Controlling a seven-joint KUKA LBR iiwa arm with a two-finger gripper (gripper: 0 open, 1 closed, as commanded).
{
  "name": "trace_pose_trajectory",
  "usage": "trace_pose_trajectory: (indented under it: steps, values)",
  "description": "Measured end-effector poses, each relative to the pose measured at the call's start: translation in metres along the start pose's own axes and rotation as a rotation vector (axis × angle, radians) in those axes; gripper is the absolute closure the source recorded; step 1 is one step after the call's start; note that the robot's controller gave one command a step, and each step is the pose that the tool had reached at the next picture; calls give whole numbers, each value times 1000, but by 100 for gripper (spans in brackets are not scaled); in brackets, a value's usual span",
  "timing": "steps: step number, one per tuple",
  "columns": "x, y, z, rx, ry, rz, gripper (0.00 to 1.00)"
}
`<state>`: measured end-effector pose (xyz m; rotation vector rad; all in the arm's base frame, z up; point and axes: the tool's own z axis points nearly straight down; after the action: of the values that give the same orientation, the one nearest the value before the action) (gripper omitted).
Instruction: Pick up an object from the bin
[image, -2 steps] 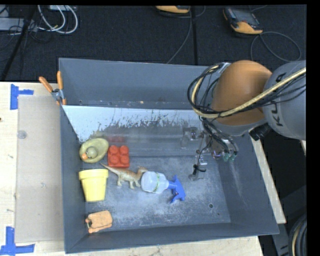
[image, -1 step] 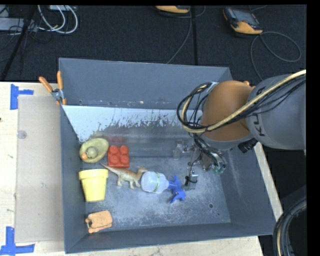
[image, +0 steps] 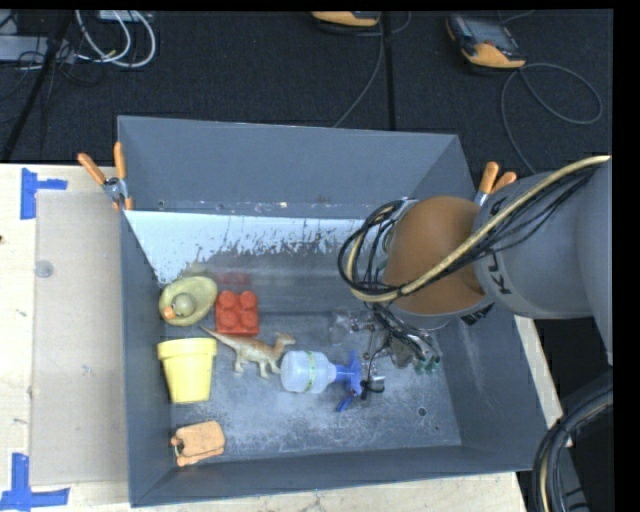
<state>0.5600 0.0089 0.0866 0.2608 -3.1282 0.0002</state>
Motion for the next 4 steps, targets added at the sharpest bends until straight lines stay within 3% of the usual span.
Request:
trace_pose_trajectory:
  steps: [1, 2, 3, 4]
  values:
    - [-13, 9, 15, -1, 5, 197, 100]
    - [-13, 9, 15, -1, 5, 196, 100]
    - [-10, 9, -106, -1, 4, 194, 100]
    - [-10, 10, -106, -1, 5, 194, 100]
